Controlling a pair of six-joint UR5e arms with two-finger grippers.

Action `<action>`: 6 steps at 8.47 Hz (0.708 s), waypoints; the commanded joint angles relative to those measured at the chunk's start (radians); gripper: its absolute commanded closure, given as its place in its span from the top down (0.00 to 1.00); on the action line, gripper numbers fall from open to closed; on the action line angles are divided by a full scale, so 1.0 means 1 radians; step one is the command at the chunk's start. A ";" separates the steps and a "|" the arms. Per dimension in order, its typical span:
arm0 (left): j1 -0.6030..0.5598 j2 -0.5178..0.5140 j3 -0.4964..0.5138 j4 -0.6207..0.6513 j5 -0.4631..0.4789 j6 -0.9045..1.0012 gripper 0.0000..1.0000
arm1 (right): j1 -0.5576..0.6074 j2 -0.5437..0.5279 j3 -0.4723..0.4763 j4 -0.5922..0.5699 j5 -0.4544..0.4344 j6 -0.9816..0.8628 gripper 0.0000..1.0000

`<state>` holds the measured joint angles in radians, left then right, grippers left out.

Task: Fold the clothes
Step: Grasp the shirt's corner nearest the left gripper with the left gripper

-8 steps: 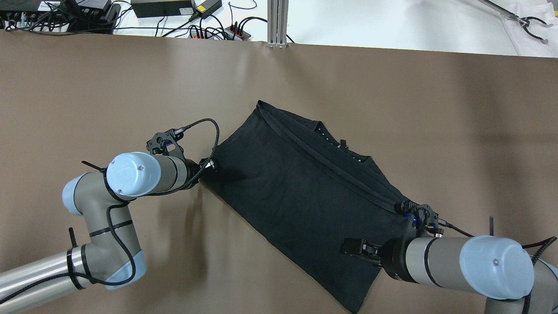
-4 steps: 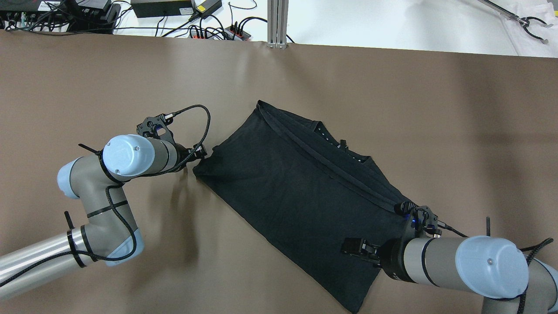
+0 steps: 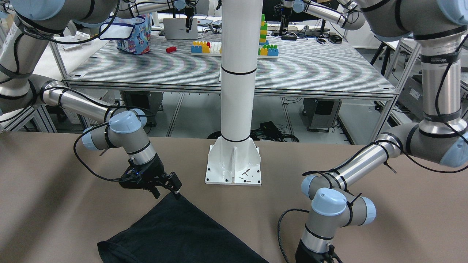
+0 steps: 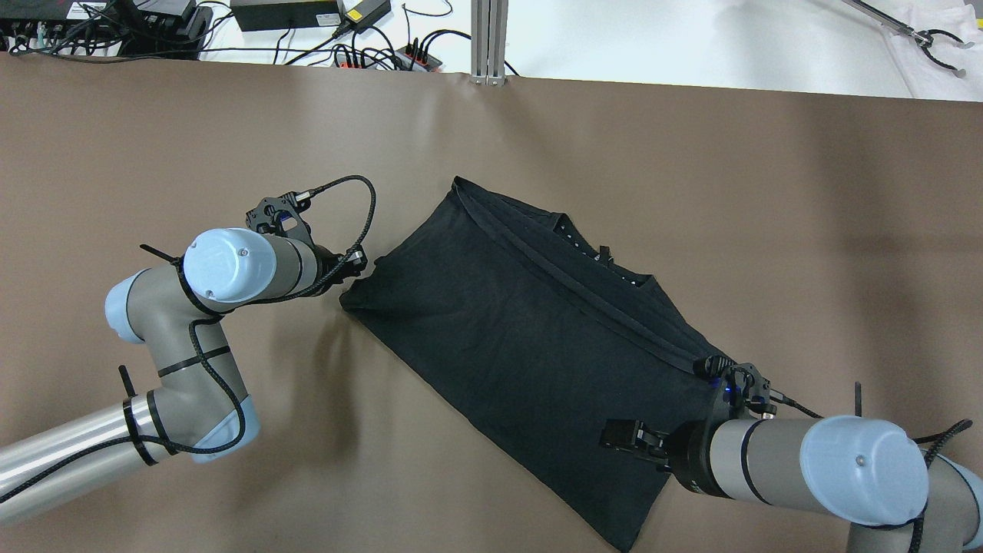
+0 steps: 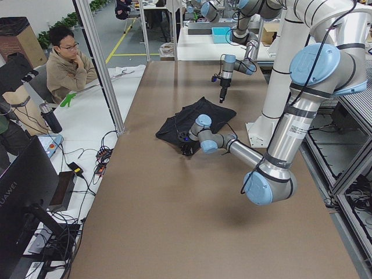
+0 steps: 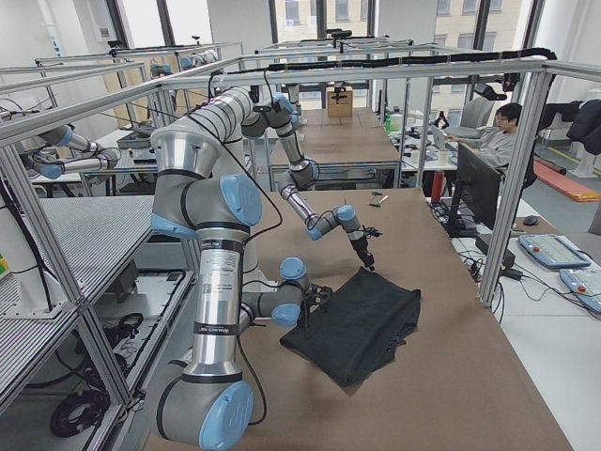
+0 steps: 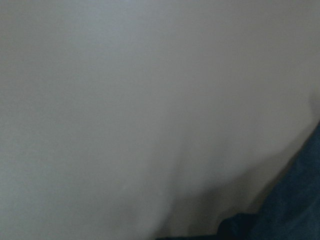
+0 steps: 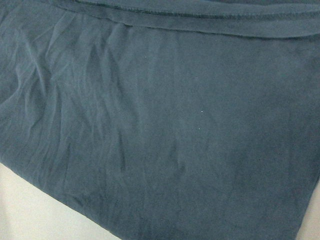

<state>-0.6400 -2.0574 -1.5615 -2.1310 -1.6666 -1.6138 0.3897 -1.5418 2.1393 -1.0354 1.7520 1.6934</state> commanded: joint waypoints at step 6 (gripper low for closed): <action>0.074 0.049 -0.091 0.009 0.010 -0.057 0.49 | 0.000 -0.004 -0.002 0.000 0.000 0.000 0.95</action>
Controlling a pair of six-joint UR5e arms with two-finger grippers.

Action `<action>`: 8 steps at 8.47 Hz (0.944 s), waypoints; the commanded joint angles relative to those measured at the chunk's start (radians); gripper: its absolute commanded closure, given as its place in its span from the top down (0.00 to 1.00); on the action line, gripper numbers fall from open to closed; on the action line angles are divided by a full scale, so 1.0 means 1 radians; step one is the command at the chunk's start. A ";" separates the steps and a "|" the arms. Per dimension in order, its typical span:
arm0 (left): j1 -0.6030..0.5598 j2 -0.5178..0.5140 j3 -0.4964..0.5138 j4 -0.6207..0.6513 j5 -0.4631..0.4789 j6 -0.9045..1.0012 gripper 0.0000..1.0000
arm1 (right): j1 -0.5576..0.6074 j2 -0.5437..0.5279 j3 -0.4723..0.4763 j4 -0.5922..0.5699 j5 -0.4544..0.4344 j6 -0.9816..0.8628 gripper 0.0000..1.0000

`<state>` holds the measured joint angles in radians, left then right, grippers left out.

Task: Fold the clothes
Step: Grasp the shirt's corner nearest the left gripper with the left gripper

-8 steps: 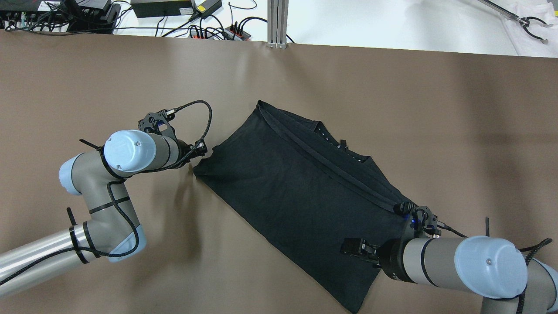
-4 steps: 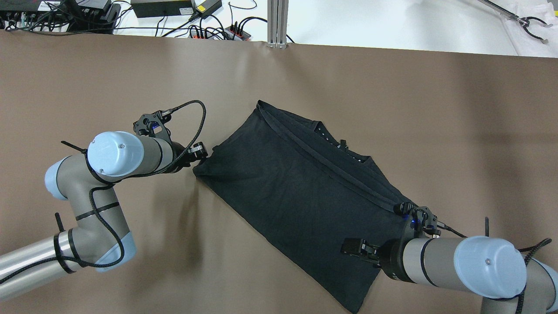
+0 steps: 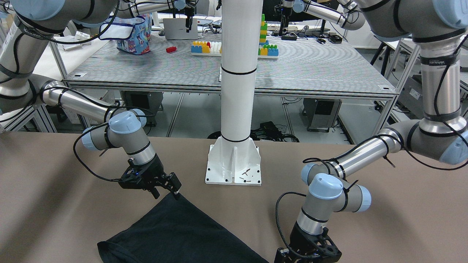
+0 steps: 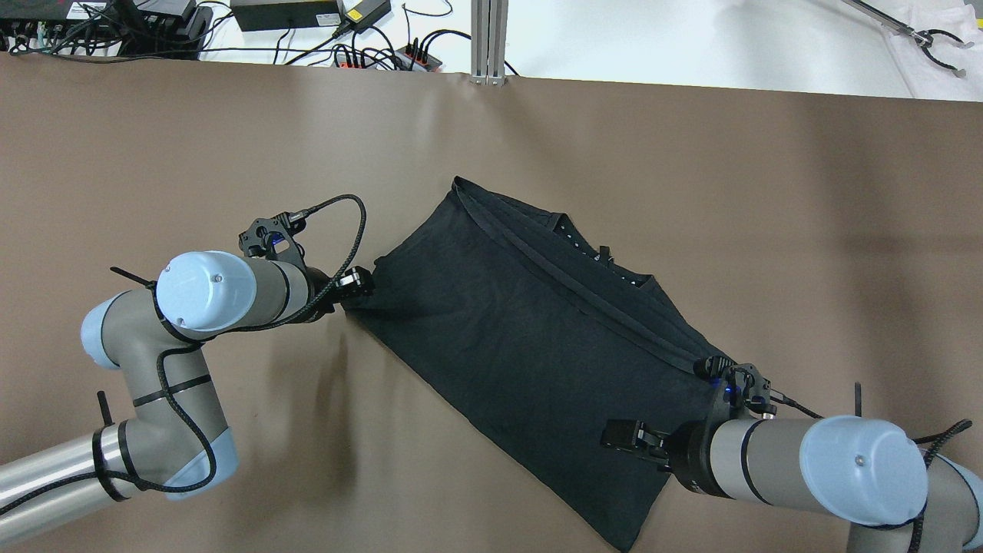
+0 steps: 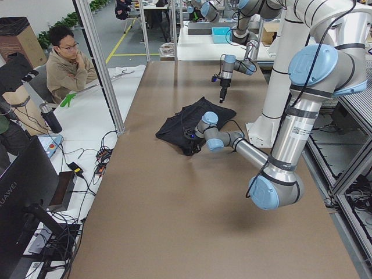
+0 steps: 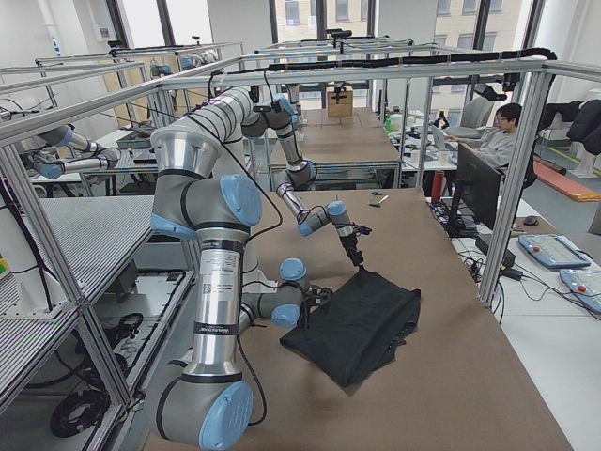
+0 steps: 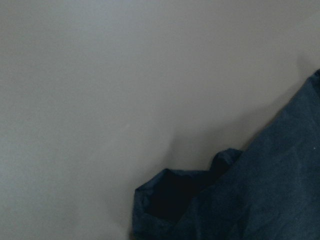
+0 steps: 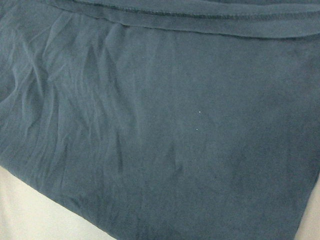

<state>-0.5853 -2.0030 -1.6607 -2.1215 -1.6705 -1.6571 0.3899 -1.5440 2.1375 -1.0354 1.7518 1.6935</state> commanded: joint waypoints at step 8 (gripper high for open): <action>-0.183 -0.188 0.235 -0.002 -0.069 0.158 0.00 | -0.002 0.001 -0.016 0.000 -0.020 0.000 0.95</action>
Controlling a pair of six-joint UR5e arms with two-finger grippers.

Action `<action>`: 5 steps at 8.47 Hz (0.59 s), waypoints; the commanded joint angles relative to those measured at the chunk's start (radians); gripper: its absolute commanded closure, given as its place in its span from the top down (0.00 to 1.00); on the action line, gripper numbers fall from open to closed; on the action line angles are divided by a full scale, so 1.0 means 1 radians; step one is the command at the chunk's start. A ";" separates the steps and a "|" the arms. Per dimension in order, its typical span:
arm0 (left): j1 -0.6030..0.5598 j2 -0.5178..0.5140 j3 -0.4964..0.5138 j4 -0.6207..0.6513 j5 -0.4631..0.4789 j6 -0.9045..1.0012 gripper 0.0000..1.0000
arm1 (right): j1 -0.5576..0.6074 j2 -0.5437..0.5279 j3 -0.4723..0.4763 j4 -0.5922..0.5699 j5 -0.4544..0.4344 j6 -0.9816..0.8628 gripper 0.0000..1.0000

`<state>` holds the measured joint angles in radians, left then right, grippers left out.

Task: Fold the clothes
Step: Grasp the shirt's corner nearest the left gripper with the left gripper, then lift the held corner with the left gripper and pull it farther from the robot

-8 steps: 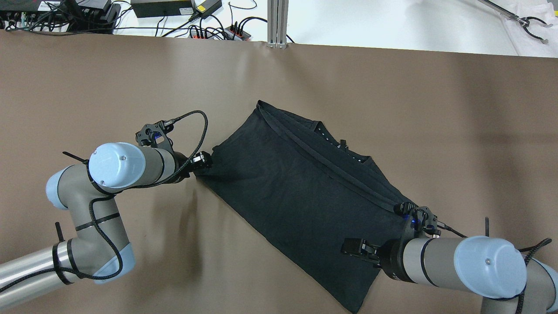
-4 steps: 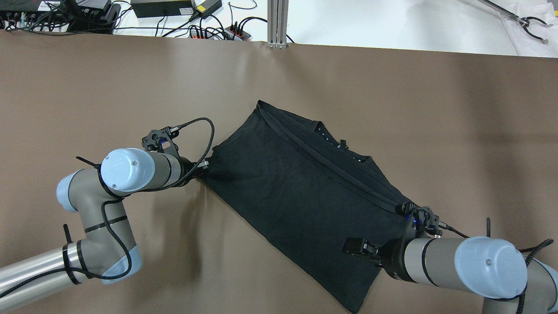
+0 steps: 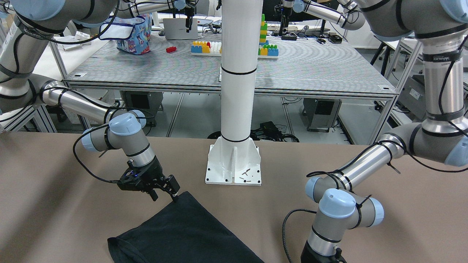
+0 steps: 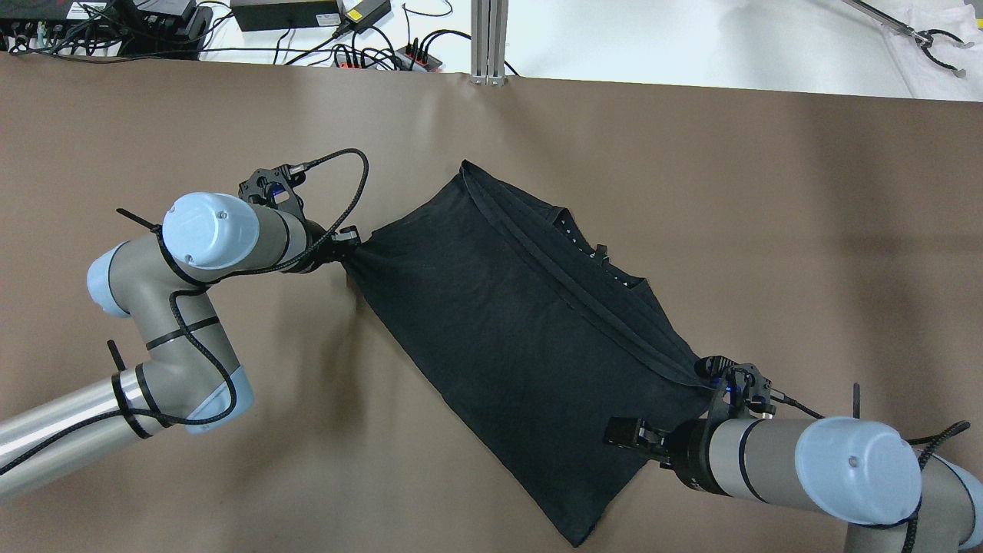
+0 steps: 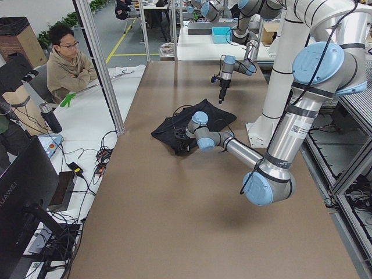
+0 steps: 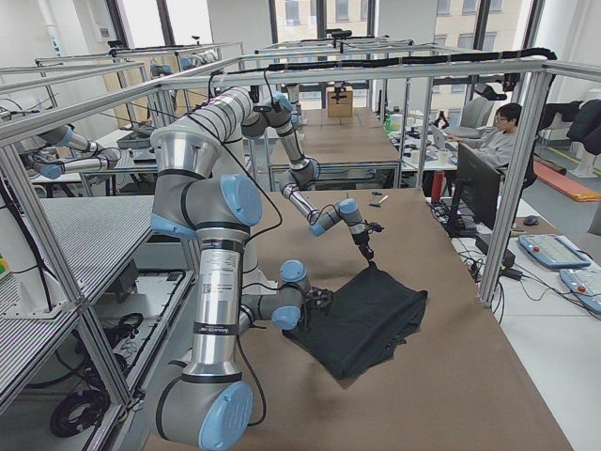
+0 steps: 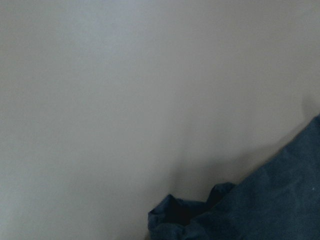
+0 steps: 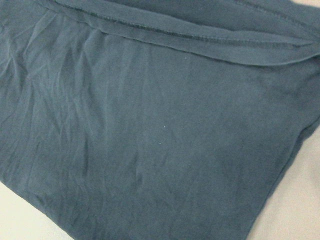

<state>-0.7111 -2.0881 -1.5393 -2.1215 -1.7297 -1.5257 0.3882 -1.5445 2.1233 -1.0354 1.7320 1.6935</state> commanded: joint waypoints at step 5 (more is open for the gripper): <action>-0.159 -0.663 0.857 -0.052 -0.025 0.110 0.00 | -0.002 0.009 -0.002 0.000 -0.040 -0.003 0.95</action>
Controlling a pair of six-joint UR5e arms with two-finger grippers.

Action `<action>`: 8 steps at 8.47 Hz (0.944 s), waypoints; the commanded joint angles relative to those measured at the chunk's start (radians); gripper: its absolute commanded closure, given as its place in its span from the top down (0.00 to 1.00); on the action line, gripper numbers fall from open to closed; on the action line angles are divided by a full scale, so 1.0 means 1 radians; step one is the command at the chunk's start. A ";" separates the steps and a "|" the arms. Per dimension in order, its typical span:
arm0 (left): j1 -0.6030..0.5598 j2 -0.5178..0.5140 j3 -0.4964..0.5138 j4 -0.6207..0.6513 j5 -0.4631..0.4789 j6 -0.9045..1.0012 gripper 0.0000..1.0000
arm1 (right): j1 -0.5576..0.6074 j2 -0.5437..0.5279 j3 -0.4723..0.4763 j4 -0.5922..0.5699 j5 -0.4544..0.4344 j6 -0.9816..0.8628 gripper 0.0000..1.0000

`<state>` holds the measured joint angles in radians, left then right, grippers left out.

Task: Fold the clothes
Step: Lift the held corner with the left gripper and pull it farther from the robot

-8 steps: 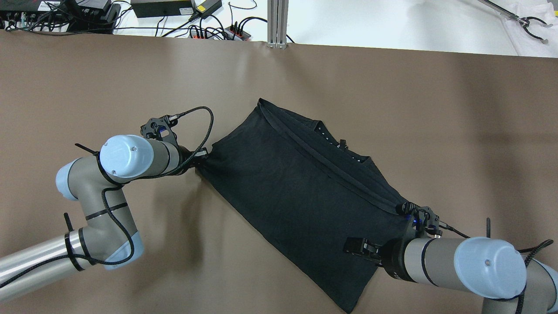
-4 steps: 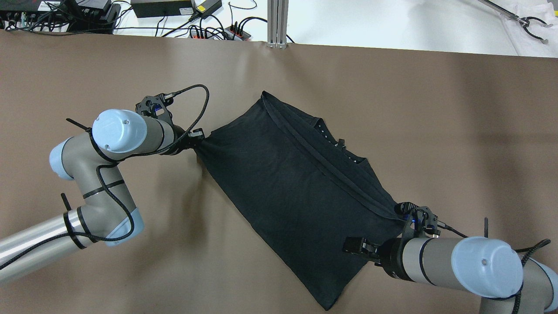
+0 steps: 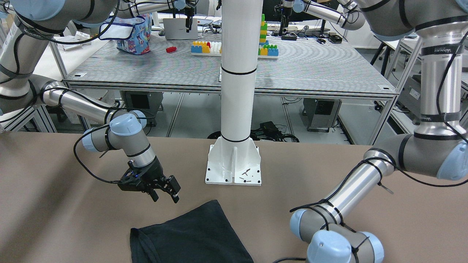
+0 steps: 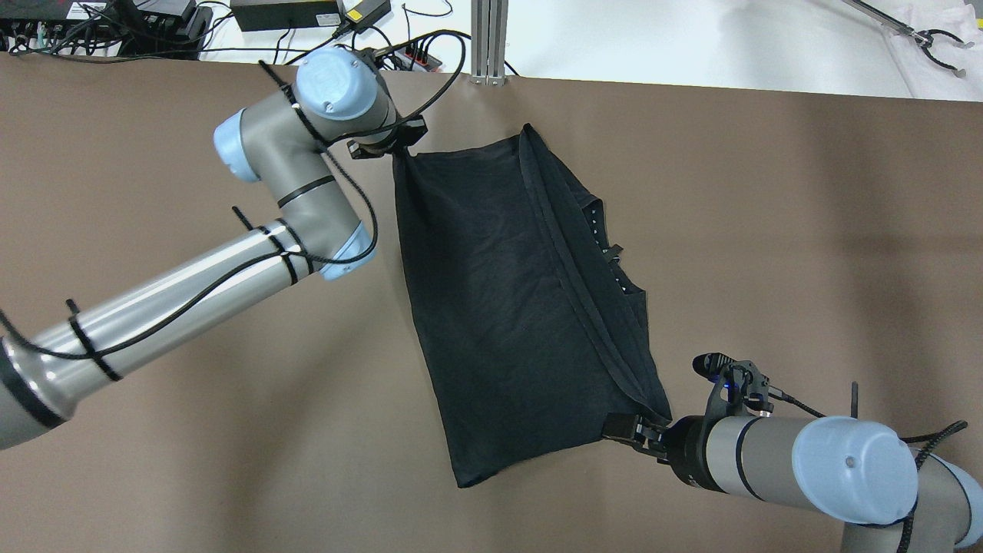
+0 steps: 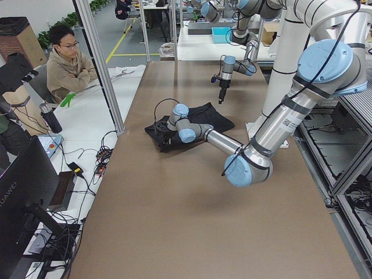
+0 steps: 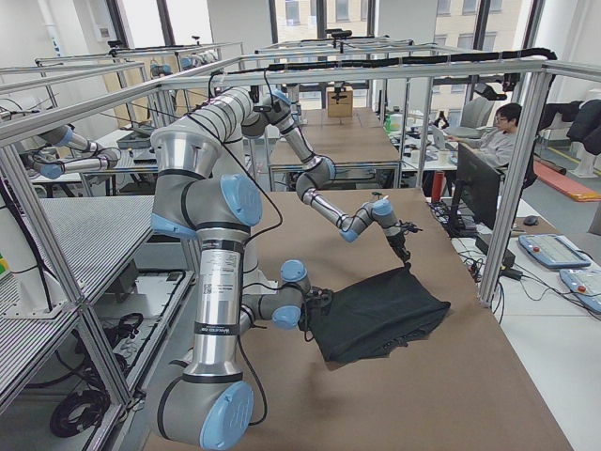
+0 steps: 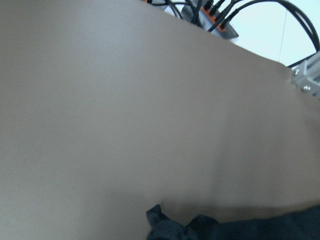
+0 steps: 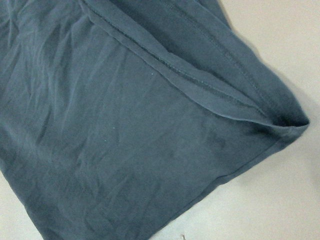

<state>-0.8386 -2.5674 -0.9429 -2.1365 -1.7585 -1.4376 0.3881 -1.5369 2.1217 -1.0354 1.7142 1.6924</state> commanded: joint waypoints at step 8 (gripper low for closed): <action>-0.054 -0.290 0.412 -0.063 0.031 0.083 0.86 | -0.012 0.058 -0.011 -0.014 -0.160 -0.002 0.95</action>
<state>-0.8885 -2.8535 -0.5221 -2.1879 -1.7317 -1.3585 0.3813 -1.4913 2.1201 -1.0436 1.5885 1.6912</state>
